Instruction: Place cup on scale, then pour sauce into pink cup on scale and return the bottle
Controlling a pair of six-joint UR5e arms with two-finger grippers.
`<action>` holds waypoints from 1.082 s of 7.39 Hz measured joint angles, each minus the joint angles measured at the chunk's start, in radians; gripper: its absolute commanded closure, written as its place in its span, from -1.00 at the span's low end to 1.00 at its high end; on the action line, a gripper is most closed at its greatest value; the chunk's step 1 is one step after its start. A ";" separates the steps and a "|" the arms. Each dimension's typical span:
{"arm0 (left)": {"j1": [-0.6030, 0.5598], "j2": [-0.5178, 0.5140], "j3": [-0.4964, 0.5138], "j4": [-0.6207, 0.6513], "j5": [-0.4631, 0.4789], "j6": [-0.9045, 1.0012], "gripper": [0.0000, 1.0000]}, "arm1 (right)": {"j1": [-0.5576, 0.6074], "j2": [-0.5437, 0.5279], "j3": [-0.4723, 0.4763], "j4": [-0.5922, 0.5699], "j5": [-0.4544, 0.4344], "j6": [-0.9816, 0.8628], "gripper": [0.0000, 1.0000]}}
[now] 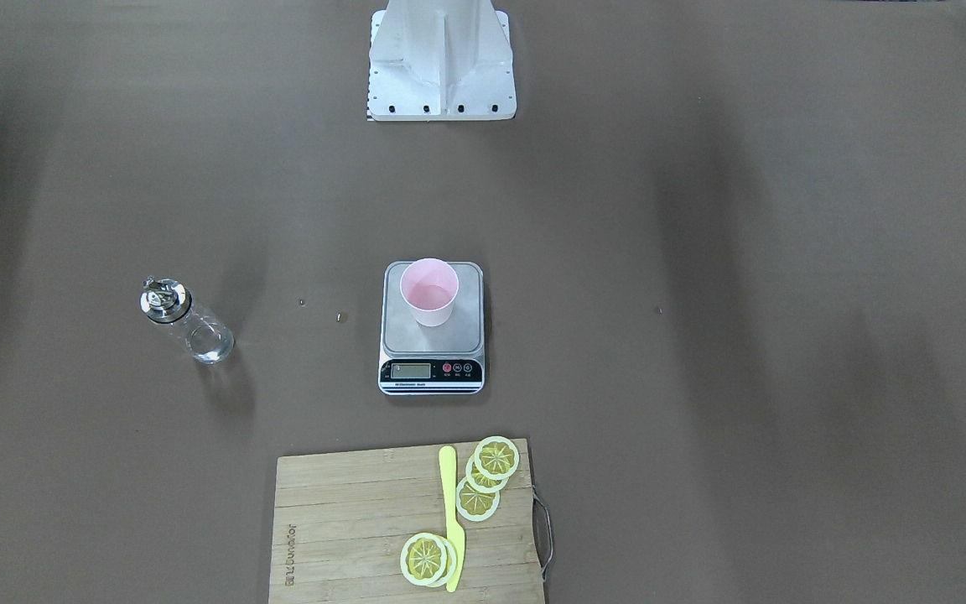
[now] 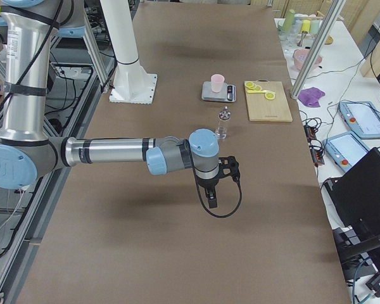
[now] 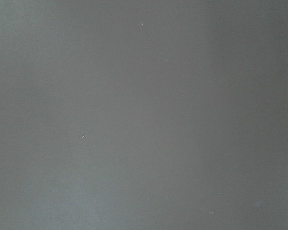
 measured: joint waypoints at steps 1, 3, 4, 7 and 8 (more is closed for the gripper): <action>0.000 0.000 0.000 0.000 0.001 0.000 -0.97 | 0.000 -0.006 0.006 0.000 0.000 0.000 -1.00; 0.001 0.000 -0.001 -0.001 0.000 0.000 -0.97 | 0.002 -0.026 0.022 0.000 0.000 0.000 -1.00; 0.001 0.001 -0.001 -0.002 0.000 0.000 -0.97 | 0.003 -0.040 0.036 0.000 0.001 0.000 -1.00; 0.002 0.000 0.001 -0.009 0.003 0.000 -0.97 | 0.003 -0.086 0.096 -0.003 0.002 0.000 -1.00; 0.002 -0.001 0.004 -0.010 0.004 0.001 -0.97 | 0.003 -0.090 0.102 -0.006 0.002 0.001 -1.00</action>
